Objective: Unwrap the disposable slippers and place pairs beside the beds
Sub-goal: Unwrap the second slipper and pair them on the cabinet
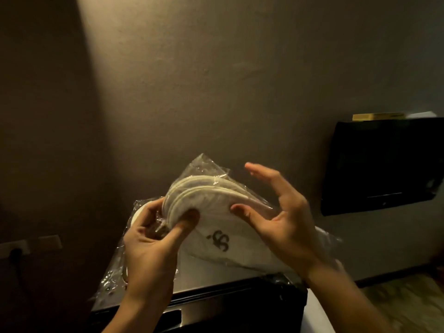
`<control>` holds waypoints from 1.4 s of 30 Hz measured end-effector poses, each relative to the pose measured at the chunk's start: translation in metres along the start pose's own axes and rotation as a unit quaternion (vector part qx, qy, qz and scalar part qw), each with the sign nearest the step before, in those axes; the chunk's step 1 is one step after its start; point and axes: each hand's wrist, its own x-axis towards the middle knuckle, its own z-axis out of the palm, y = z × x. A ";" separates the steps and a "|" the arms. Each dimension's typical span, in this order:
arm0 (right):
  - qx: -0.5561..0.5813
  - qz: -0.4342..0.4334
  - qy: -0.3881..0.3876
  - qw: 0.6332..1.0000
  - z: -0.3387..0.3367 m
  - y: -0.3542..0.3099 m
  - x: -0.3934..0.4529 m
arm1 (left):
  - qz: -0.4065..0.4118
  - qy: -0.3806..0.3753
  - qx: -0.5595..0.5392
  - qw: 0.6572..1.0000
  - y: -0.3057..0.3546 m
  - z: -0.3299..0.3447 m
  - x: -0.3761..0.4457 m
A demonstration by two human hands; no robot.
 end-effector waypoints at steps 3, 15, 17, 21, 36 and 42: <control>-0.014 0.029 -0.037 0.999 0.009 0.007 -0.003 | -0.066 0.008 -0.027 0.997 -0.004 -0.002 0.003; -0.102 0.053 -0.164 0.980 0.007 0.017 0.012 | 0.202 -0.080 0.323 0.921 -0.020 -0.021 0.012; -0.104 0.049 -0.164 0.980 0.010 0.014 0.014 | 0.288 -0.089 0.378 0.876 -0.022 -0.020 0.015; -0.111 0.060 -0.163 0.979 0.014 0.016 0.012 | 0.340 -0.042 0.422 0.839 -0.024 -0.024 0.027; -0.107 0.086 -0.153 0.979 0.012 0.026 0.018 | 0.346 -0.050 0.519 0.780 -0.027 -0.001 0.039; -0.104 0.089 -0.141 0.981 0.011 0.027 0.018 | 0.333 -0.062 0.516 0.787 -0.027 0.001 0.042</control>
